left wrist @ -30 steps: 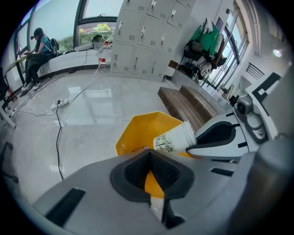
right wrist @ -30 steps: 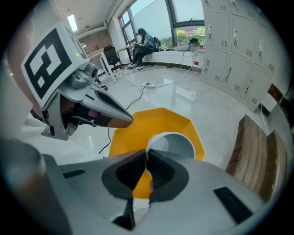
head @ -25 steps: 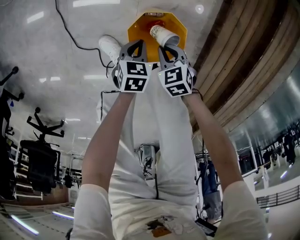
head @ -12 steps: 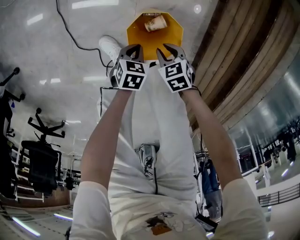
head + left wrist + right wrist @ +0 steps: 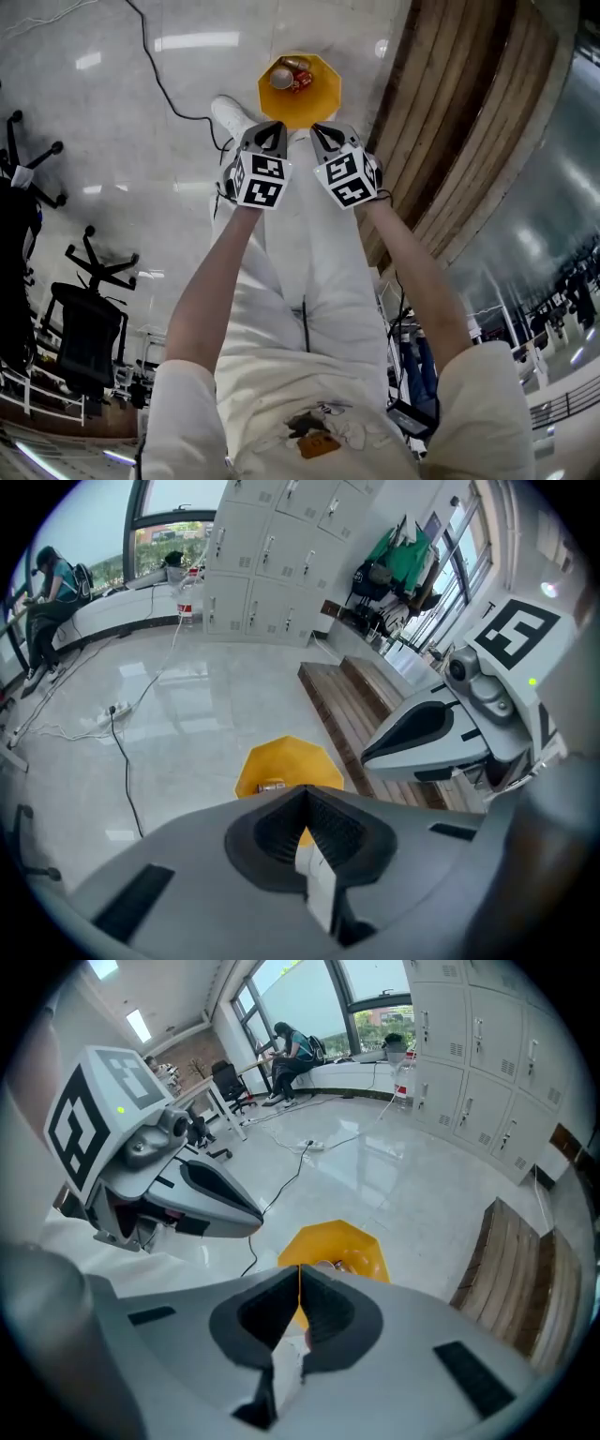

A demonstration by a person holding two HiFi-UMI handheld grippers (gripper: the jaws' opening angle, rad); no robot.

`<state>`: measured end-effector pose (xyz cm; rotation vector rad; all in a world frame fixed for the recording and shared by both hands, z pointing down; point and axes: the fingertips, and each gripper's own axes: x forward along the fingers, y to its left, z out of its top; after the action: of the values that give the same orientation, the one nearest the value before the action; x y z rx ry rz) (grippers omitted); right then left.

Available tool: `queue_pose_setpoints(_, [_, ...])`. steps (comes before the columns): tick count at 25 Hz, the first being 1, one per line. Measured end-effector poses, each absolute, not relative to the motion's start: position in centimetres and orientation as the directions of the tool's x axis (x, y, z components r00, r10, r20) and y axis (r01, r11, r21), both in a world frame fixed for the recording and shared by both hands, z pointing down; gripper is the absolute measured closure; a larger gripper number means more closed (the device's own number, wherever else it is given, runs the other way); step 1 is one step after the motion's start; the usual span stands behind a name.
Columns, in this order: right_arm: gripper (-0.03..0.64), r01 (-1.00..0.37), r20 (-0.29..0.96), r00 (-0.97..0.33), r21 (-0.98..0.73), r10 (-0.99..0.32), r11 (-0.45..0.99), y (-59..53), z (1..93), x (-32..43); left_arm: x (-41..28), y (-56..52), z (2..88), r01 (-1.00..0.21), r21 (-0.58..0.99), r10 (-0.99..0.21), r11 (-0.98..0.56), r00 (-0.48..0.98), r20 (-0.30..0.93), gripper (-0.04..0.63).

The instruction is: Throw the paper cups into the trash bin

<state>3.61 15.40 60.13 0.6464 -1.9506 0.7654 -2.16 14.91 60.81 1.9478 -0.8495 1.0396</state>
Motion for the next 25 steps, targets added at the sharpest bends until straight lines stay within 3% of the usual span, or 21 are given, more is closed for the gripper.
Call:
queue_pose_setpoints(14, [0.609,-0.659,0.835,-0.494,-0.178,-0.242,0.731,12.8,39.2,2.4,-2.7,15.5,40.3,-0.811,0.320,-0.302,-0.490,0.502,0.810,0.591])
queue_pose_setpoints(25, [0.609,-0.626,0.733,-0.564,-0.079,-0.379,0.776,12.7,21.2,1.7,-4.4,14.1,22.1,-0.822,0.314,-0.499,-0.475,0.546,0.672,0.591])
